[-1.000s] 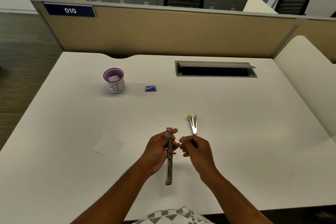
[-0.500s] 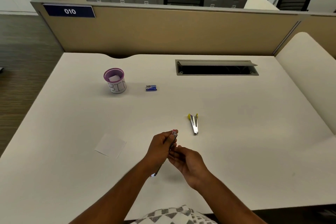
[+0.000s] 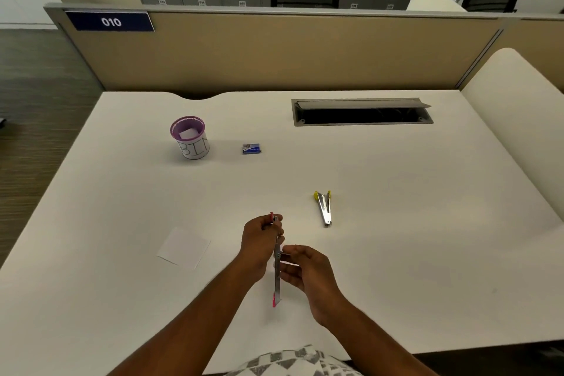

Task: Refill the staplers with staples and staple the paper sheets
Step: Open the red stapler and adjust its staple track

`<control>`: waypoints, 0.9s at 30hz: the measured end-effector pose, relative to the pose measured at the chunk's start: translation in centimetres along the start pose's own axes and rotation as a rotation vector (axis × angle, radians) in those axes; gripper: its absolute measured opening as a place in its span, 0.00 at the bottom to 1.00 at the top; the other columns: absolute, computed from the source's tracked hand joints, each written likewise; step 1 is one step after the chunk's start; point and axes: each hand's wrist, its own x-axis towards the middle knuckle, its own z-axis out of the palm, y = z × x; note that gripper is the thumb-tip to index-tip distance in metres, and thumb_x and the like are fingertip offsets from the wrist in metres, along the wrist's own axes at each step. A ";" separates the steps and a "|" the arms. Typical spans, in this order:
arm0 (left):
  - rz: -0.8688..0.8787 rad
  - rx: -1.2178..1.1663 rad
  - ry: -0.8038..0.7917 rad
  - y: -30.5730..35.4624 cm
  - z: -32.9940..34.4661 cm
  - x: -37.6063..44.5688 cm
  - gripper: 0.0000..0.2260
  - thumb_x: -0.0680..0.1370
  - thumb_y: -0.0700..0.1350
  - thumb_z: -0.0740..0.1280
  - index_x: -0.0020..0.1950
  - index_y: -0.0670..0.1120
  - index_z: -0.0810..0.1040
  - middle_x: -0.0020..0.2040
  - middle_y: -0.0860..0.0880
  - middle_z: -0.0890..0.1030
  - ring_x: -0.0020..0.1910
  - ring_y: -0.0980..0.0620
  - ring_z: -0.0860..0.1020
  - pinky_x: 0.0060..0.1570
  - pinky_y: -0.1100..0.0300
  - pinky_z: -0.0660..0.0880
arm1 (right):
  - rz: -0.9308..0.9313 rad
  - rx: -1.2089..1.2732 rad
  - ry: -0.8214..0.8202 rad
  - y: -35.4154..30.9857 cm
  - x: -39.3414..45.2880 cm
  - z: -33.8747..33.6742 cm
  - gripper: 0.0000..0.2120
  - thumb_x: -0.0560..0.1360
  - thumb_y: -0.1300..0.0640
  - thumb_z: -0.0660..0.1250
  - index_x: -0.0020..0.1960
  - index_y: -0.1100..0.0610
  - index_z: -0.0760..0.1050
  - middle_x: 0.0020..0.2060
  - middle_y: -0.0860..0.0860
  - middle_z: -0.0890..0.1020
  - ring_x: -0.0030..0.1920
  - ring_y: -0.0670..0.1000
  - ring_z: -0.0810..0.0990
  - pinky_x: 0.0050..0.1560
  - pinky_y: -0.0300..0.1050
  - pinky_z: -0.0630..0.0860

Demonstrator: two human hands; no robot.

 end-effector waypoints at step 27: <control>0.069 -0.156 -0.232 -1.2 -2.1 0.9 0.11 0.82 0.40 0.63 0.62 0.43 0.82 0.56 0.41 0.85 0.58 0.43 0.83 0.60 0.48 0.80 | -0.943 -0.832 0.176 1.1 0.9 -2.5 0.10 0.76 0.63 0.70 0.55 0.55 0.85 0.49 0.46 0.87 0.48 0.42 0.84 0.50 0.41 0.82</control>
